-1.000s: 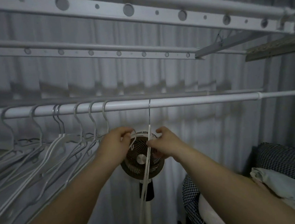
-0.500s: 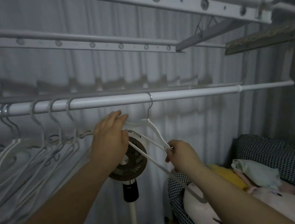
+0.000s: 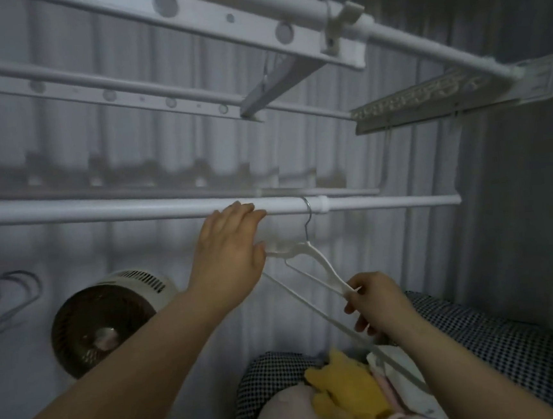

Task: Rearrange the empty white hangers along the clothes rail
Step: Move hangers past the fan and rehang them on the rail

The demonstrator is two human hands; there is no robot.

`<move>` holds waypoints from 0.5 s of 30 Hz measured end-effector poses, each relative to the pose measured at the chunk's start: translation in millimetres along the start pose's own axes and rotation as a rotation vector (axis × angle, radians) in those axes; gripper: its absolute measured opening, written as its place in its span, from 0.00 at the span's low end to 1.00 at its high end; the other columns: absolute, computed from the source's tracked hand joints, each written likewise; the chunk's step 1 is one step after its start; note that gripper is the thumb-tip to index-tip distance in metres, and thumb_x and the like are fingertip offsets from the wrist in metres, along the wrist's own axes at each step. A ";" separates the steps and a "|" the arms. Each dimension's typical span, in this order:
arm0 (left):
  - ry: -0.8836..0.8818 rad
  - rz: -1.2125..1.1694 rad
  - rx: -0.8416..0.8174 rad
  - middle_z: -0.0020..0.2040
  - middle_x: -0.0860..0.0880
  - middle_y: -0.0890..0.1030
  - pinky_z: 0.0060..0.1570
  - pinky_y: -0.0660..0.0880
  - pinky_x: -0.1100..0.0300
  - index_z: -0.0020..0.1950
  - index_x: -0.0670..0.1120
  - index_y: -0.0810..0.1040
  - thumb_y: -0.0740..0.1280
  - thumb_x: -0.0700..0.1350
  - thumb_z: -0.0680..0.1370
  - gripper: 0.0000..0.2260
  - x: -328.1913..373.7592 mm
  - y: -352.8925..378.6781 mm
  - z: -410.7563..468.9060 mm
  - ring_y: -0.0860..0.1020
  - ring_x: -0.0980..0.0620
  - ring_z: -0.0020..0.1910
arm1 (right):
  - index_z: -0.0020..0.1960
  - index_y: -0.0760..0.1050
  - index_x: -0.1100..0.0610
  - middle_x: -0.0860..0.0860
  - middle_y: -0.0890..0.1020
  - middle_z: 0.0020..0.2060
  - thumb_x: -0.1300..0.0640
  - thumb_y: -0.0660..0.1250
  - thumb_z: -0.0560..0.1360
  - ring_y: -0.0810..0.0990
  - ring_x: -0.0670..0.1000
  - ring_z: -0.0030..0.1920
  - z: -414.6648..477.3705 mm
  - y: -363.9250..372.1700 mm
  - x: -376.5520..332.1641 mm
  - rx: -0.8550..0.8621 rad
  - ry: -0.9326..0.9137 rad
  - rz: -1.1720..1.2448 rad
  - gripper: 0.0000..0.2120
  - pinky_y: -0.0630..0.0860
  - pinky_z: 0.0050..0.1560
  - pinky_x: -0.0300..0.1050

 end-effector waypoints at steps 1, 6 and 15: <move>0.002 0.021 0.014 0.51 0.41 0.83 0.58 0.62 0.54 0.53 0.40 0.79 0.58 0.47 0.68 0.20 6.9 8.3 6.8 0.81 0.41 0.51 | 0.42 0.72 0.56 0.49 0.79 0.33 0.60 0.58 0.78 0.74 0.47 0.23 5.0 -8.2 9.1 -0.002 0.003 -0.009 0.07 0.70 0.18 0.35; 0.016 0.073 0.024 0.55 0.40 0.81 0.62 0.68 0.48 0.58 0.39 0.76 0.65 0.43 0.65 0.22 34.2 35.5 28.7 0.79 0.40 0.55 | 0.45 0.74 0.57 0.48 0.78 0.32 0.60 0.59 0.78 0.73 0.47 0.23 20.4 -30.9 32.0 -0.005 -0.048 0.068 0.07 0.69 0.18 0.33; -0.077 0.105 -0.049 0.73 0.43 0.62 0.72 0.44 0.47 0.72 0.44 0.62 0.59 0.47 0.78 0.23 56.1 59.9 51.1 0.56 0.44 0.74 | 0.40 0.73 0.53 0.48 0.79 0.31 0.61 0.60 0.77 0.74 0.46 0.21 39.1 -62.1 51.3 0.005 -0.062 0.137 0.09 0.71 0.22 0.38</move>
Point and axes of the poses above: each hand's wrist, its own z-axis towards the middle knuckle, its own y-axis out of the palm, x = y × z, the point moved 4 cm from there along z, towards the middle knuckle
